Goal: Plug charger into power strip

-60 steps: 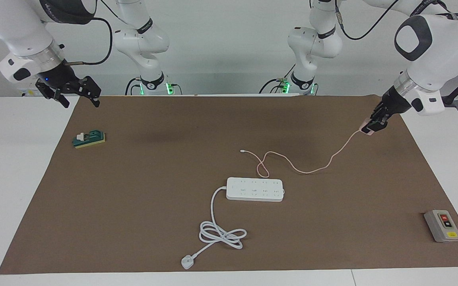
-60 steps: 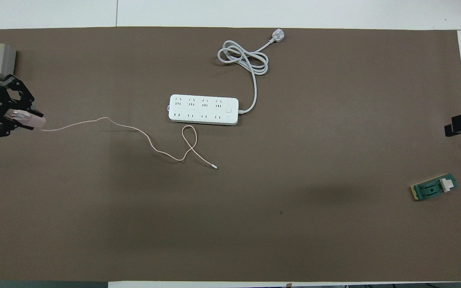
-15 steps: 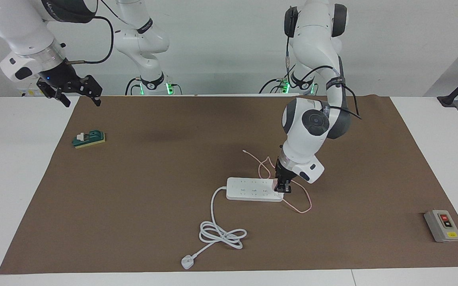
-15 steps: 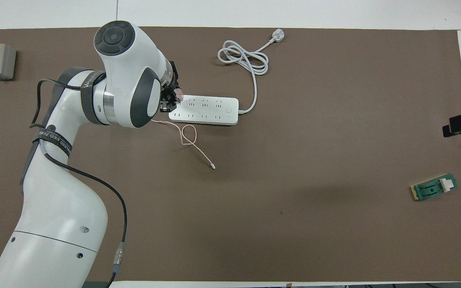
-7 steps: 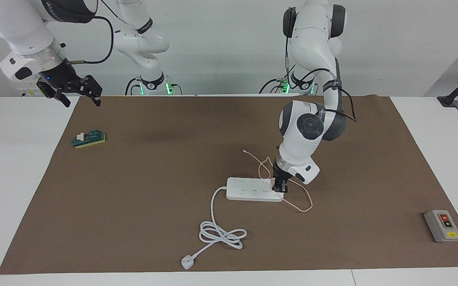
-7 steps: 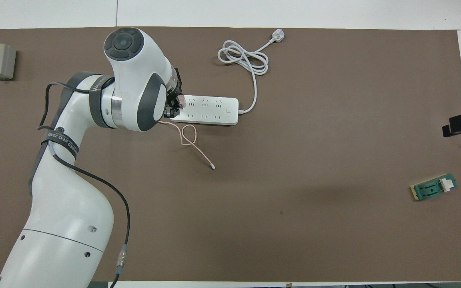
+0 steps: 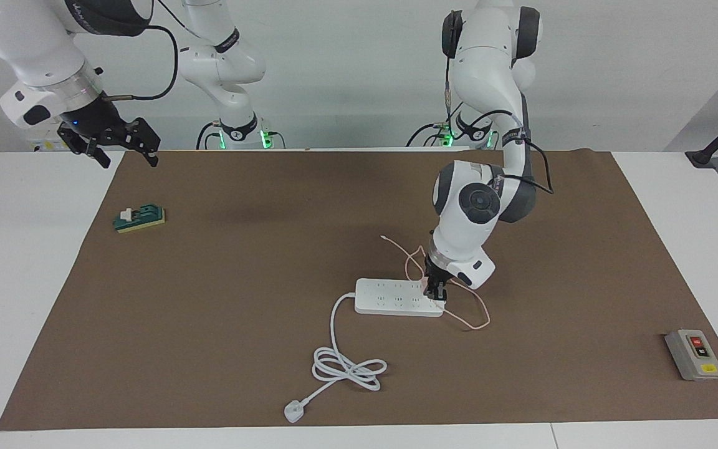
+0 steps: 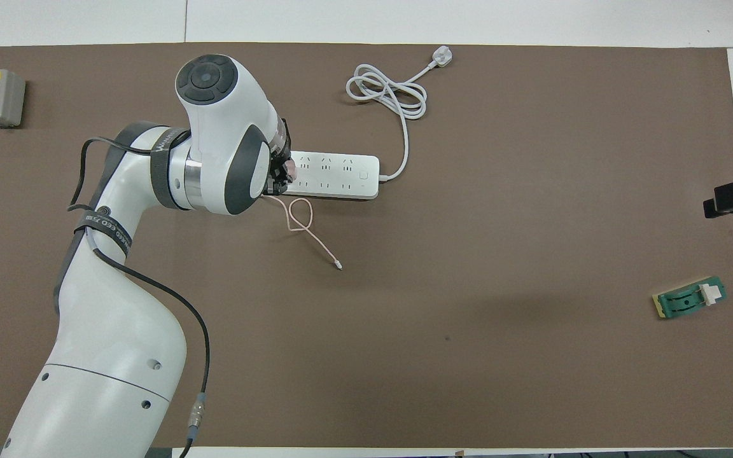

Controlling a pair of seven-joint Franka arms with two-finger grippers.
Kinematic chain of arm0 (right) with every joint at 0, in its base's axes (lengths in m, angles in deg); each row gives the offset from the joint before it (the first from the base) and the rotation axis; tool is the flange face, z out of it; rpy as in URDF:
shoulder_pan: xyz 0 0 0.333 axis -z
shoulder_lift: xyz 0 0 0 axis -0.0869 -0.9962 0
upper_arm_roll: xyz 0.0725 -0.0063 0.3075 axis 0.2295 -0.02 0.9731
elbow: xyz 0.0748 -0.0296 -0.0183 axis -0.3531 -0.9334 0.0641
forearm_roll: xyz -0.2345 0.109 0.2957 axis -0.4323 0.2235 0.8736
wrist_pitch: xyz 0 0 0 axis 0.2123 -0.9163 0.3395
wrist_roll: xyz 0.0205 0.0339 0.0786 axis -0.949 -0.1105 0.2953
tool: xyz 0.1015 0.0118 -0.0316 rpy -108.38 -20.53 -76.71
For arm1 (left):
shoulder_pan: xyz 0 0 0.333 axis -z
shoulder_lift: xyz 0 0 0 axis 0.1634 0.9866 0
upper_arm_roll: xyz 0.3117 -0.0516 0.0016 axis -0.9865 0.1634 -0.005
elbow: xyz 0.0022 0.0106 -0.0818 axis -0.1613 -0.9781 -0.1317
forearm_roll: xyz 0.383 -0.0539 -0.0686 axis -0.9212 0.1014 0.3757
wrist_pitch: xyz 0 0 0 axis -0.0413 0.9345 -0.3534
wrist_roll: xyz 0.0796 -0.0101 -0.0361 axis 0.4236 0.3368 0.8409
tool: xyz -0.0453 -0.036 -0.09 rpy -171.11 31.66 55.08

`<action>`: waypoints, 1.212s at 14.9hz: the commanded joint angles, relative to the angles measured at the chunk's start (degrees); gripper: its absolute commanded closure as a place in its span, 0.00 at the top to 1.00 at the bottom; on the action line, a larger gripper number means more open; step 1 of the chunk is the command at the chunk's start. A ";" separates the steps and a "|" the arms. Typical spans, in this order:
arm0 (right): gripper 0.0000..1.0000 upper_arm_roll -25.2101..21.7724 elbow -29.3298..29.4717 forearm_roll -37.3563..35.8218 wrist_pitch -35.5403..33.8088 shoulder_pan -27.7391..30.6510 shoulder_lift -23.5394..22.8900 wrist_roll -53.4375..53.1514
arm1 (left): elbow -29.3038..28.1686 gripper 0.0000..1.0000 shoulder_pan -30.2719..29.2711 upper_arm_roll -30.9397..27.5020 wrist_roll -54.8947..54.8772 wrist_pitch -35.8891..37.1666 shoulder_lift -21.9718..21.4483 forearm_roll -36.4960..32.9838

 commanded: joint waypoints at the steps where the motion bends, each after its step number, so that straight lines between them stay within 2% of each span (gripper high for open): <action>1: 1.00 0.11 -0.14 -0.67 -0.73 0.05 0.49 0.84 | -2.79 0.00 1.08 -1.08 -0.22 0.04 -2.08 -0.20; 11: 1.00 0.11 -0.14 -0.67 -0.64 0.05 0.49 0.84 | -4.20 0.00 0.29 -1.26 -2.67 0.47 -3.74 -0.55; 14: 1.00 0.11 -0.14 -0.67 -0.64 0.05 0.49 0.84 | -7.97 0.00 0.11 -3.62 -7.75 1.26 -7.87 -1.08; 18: 1.00 0.11 -0.14 -0.67 -0.73 0.05 0.49 0.84 | -7.98 0.00 0.03 -10.30 -22.50 6.36 -11.22 -0.99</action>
